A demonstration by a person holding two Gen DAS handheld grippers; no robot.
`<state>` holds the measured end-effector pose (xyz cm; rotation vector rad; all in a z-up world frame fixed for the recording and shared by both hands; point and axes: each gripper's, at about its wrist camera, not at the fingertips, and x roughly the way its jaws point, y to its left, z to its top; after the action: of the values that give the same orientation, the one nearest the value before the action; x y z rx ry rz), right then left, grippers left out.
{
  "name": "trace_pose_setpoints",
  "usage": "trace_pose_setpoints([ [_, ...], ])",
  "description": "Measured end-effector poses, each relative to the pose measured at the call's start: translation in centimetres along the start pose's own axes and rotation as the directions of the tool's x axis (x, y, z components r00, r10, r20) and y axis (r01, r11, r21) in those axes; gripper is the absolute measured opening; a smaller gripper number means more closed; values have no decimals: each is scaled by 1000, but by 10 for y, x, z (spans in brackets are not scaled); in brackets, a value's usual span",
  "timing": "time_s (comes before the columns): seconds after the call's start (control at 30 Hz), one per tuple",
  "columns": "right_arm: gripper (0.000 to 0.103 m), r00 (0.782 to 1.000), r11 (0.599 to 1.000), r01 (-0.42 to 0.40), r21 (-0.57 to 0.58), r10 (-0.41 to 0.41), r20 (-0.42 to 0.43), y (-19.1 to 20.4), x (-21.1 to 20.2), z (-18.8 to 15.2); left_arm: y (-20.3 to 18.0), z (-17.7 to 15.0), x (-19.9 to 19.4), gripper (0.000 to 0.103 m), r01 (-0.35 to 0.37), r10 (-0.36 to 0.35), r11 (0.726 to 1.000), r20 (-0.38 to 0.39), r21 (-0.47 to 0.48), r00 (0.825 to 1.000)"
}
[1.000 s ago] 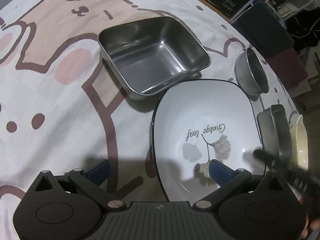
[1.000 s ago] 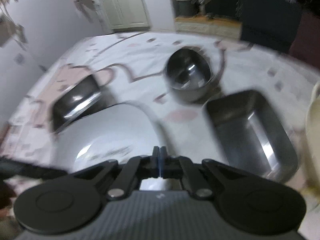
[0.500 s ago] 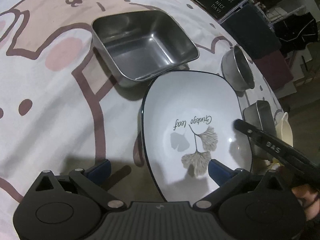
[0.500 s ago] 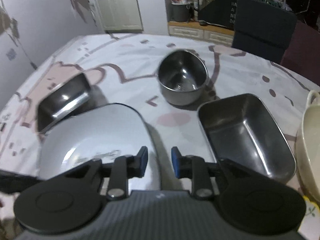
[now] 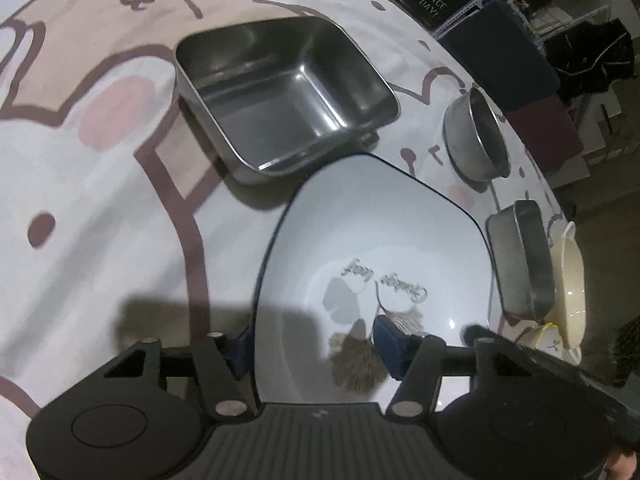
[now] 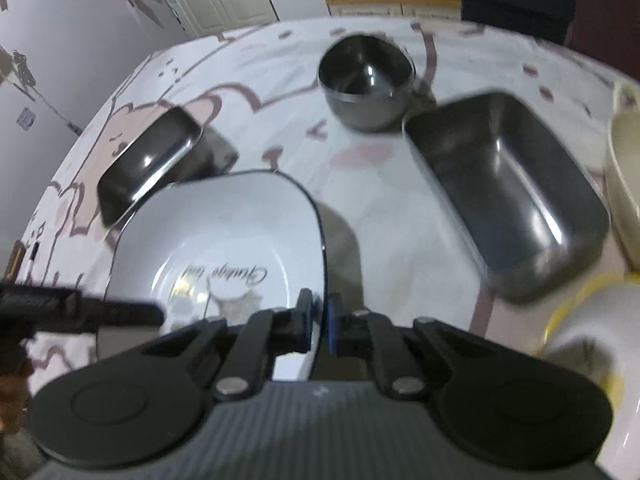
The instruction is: Organize plates and bowls
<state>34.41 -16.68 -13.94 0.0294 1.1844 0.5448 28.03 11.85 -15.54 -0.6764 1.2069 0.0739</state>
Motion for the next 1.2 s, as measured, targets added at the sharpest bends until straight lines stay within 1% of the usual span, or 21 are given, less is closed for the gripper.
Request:
trace_pose_setpoints([
  [0.07, 10, 1000, 999, -13, 33, 13, -14, 0, -1, -3, 2, 2, 0, 55, 2, -2, 1000, -10, 2, 1000],
  [0.13, 10, 999, 998, -35, 60, 36, -8, -4, 0, -3, 2, 4, 0, 52, 3, -3, 1000, -18, 4, 1000],
  [0.27, 11, 993, 981, -116, 153, 117, 2, -20, 12, -2, 5, 7, 0, 43, 5, -5, 1000, -37, 14, 999],
  [0.3, 11, 991, 977, -133, 166, 133, 6, -23, 15, -2, 6, 8, -2, 41, 6, -5, 1000, -32, 18, 999],
  [0.4, 11, 987, 971, -162, 176, 161, 20, -26, 20, -1, 7, 17, -7, 39, -41, 40, 997, 18, 66, 999],
  [0.47, 11, 985, 967, -172, 186, 171, 23, -27, 21, -1, 9, 23, -5, 38, -49, 47, 994, 24, 95, 999],
  [0.53, 11, 984, 965, -175, 194, 174, 25, -27, 22, -1, 10, 29, -3, 29, -45, 43, 992, 20, 114, 999],
  [0.57, 11, 984, 964, -176, 197, 174, 27, -27, 22, -1, 11, 31, -2, 21, -38, 37, 992, 11, 118, 999],
  [0.6, 12, 985, 964, -175, 199, 173, 30, -27, 22, -1, 14, 32, 0, 14, -8, 9, 994, -10, 110, 1000],
  [0.63, 12, 985, 965, -172, 197, 169, 33, -26, 22, -1, 15, 33, 1, 14, 6, -4, 995, -24, 97, 1000],
  [0.73, 13, 990, 978, -140, 155, 136, 38, -18, 19, -3, 8, 28, 0, 15, -20, 23, 990, -16, 140, 1000],
  [0.8, 13, 992, 982, -124, 143, 122, 22, -13, 16, -6, 6, 24, -2, 18, -34, 37, 985, -17, 167, 999],
  [0.97, 13, 995, 986, -95, 136, 99, -21, -2, -1, -23, 6, 15, -10, 18, -24, 31, 980, -29, 197, 999],
  [1.2, 14, 995, 986, -40, 163, 55, -87, 8, -18, -50, -4, -5, -8, 19, -35, 57, 963, -75, 266, 996],
])
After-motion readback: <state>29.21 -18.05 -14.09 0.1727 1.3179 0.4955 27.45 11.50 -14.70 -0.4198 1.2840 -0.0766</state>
